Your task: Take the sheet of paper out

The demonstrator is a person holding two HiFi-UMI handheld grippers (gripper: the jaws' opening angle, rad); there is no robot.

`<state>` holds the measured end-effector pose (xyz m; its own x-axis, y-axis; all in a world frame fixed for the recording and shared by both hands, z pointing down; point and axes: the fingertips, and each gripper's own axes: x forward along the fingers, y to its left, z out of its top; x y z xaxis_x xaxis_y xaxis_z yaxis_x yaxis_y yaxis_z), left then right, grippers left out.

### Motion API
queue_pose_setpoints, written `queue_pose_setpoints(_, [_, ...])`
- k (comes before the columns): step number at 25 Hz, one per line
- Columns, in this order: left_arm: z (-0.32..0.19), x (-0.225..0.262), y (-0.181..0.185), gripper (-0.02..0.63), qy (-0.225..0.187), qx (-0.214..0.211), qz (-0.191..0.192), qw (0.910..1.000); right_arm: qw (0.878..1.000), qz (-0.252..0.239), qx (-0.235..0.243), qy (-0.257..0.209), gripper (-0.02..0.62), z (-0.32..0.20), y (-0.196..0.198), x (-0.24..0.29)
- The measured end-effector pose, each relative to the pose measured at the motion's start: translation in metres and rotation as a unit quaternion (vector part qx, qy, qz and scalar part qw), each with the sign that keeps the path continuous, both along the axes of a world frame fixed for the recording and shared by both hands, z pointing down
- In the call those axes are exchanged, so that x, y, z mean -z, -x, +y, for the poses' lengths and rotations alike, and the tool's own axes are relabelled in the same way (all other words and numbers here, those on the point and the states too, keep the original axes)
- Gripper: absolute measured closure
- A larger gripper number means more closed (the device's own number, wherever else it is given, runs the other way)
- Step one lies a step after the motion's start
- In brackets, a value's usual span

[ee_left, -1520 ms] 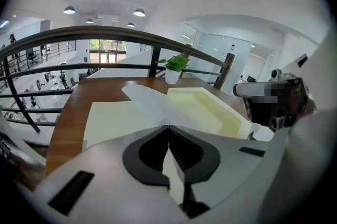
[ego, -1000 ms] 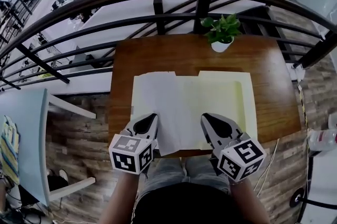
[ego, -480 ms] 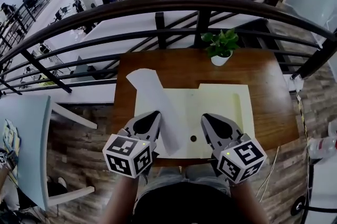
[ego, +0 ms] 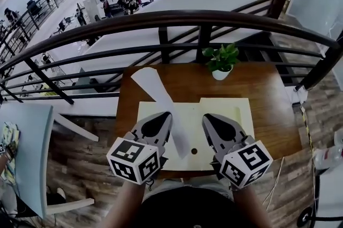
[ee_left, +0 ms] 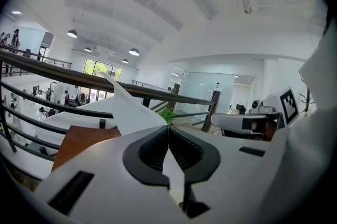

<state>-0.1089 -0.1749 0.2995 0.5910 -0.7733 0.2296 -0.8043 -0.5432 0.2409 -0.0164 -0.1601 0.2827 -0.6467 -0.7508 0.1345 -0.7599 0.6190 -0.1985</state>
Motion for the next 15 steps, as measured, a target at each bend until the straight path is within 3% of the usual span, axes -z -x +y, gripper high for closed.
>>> queue_pose_setpoints(15, [-0.003, 0.027, -0.022, 0.588, -0.038, -0.012, 0.048, 0.998, 1.0, 0.022, -0.003, -0.021, 0.569, -0.016, -0.015, 0.016])
